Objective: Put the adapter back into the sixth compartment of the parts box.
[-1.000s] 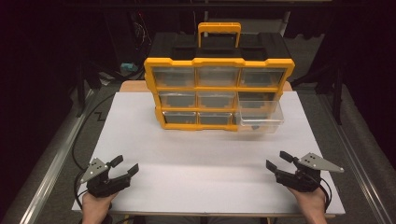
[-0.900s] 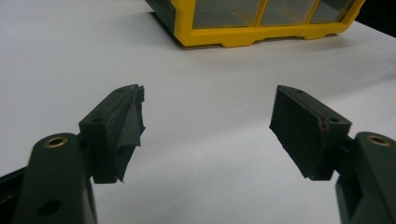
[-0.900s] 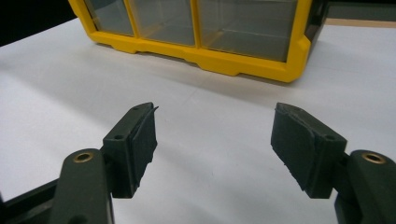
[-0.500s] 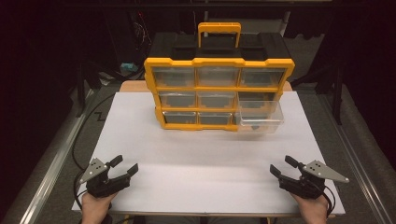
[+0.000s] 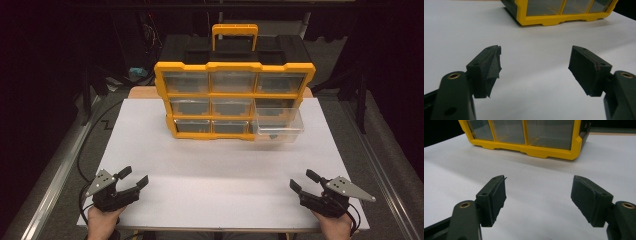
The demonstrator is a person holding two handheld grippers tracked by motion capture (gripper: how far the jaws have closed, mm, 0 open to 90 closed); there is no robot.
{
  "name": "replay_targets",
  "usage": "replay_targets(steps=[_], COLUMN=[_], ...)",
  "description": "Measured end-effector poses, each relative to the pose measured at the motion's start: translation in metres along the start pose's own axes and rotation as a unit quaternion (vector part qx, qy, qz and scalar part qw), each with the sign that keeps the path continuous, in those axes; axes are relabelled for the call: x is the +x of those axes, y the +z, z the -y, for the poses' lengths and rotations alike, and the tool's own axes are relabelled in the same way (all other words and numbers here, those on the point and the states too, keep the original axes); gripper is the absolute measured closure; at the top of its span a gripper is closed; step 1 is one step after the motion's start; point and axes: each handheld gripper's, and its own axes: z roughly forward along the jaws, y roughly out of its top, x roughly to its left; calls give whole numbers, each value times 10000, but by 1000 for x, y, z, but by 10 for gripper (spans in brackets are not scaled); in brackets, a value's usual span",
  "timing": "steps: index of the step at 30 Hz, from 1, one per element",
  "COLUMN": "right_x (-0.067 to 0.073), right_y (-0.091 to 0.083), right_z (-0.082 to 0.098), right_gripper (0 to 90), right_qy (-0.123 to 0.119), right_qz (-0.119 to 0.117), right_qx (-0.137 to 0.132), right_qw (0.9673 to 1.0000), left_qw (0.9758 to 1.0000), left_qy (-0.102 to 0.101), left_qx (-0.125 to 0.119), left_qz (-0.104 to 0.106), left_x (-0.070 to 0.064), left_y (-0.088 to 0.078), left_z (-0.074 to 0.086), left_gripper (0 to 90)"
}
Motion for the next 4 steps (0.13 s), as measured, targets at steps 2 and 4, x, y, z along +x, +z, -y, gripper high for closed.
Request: replay_targets(steps=[2,4], right_x=[-1,-1], right_y=[0,0], right_z=[0,0], right_gripper=[286,286], right_qy=[9,8], right_qz=[5,10], right_qx=[-5,-20], right_qw=[10000,10000], left_qw=[10000,10000], left_qy=[4,8], left_qx=[5,6], left_qz=[-6,-9], left_x=[0,0], left_y=[0,0], left_z=[0,0], left_gripper=[266,267])
